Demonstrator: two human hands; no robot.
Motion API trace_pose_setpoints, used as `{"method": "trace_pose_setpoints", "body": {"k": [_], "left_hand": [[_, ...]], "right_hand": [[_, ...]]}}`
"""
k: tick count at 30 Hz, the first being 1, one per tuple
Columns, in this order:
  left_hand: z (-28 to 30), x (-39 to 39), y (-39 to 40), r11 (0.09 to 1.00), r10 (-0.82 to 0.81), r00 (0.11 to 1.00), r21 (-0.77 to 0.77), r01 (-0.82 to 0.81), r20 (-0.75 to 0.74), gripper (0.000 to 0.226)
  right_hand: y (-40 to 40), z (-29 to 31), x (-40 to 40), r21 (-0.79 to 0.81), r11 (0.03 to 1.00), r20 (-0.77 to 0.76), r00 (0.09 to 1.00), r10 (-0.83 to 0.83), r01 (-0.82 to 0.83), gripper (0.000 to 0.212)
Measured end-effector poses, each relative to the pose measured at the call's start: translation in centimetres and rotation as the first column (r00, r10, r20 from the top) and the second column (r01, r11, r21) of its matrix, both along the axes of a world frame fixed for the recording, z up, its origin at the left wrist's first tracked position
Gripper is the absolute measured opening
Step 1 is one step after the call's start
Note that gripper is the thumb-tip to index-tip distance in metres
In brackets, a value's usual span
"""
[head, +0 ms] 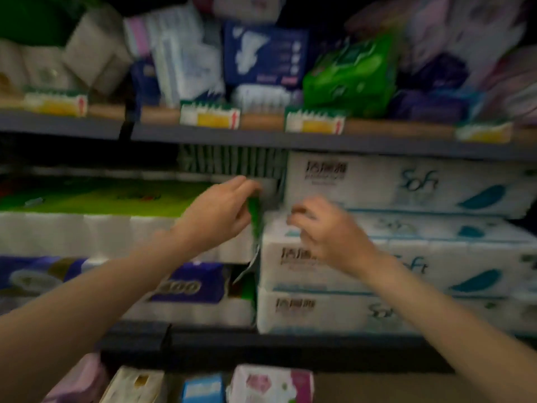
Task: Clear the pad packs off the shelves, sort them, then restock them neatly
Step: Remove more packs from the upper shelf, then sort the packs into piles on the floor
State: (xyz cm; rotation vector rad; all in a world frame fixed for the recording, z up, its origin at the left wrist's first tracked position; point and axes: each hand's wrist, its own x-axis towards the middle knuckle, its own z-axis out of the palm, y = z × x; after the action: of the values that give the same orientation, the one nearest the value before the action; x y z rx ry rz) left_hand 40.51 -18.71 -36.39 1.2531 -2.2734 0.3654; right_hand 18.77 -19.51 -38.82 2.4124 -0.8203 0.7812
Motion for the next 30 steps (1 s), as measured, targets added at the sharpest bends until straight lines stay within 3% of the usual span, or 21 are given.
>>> {"method": "trace_pose_setpoints", "body": {"k": [3,5,6,8,10,12,14,20,23,25,27,30], "left_hand": [[5.4,-2.0,-1.4,0.989,-0.027,1.0,-0.148,0.027,0.007,0.035],[8.1,-2.8,-2.0,0.974,-0.05,0.999,-0.223,0.047,-0.007,0.035],[9.2,-3.1,-2.3,0.968,-0.055,0.998,-0.245,0.048,-0.021,0.034],[10.6,-3.7,-2.8,0.966,-0.027,0.999,-0.257,0.019,-0.029,0.035],[11.4,-4.1,-3.4,0.969,0.049,0.998,-0.242,-0.056,-0.036,0.044],[11.5,-4.1,-3.9,0.971,0.128,0.991,-0.2,-0.132,-0.035,0.055],[11.2,-4.1,-4.4,0.971,0.164,0.986,-0.175,-0.164,-0.017,0.061],[10.0,-4.2,-4.8,0.955,0.156,0.982,-0.237,-0.177,-0.106,0.06],[9.7,-3.5,-4.2,0.954,0.117,0.986,-0.262,-0.144,-0.116,0.061],[9.7,-2.7,-3.7,0.954,0.079,0.986,-0.276,-0.117,-0.146,0.062],[10.1,-1.7,-3.5,0.952,0.026,0.971,-0.29,-0.096,-0.239,0.062],[11.0,-0.6,-3.4,0.951,-0.101,0.853,-0.303,-0.069,-0.512,0.061]], "right_hand": [[-1.6,9.0,-2.4,-0.291,0.95,0.142,0.987,-0.072,0.111,0.021],[-3.1,12.9,-3.7,-0.308,0.916,0.227,0.955,-0.191,0.256,0.024],[-3.9,14.3,-4.1,-0.235,0.908,0.279,0.919,-0.278,0.346,0.03],[-5.2,16.9,-4.6,0.078,0.87,0.382,0.791,-0.478,0.488,0.055],[-6.6,18.5,-4.7,0.356,0.749,0.361,0.657,-0.662,0.558,0.074],[-7.7,19.0,-4.1,0.491,0.66,0.286,0.61,-0.739,0.569,0.082],[-8.3,19.0,-3.1,0.56,0.636,0.293,0.59,-0.752,0.531,0.083],[-10.4,19.7,-0.5,0.615,0.745,0.517,0.581,-0.629,0.258,0.07],[-10.3,19.9,-0.4,0.573,0.799,0.662,0.471,-0.583,0.183,0.056],[-9.4,20.2,-0.8,0.417,0.864,0.719,0.478,-0.504,0.282,0.048],[-8.1,21.1,-1.4,0.132,0.931,0.727,0.605,-0.325,0.341,0.048],[-4.9,23.7,-1.6,-0.155,0.979,0.685,0.729,0.01,0.132,0.05]]}}
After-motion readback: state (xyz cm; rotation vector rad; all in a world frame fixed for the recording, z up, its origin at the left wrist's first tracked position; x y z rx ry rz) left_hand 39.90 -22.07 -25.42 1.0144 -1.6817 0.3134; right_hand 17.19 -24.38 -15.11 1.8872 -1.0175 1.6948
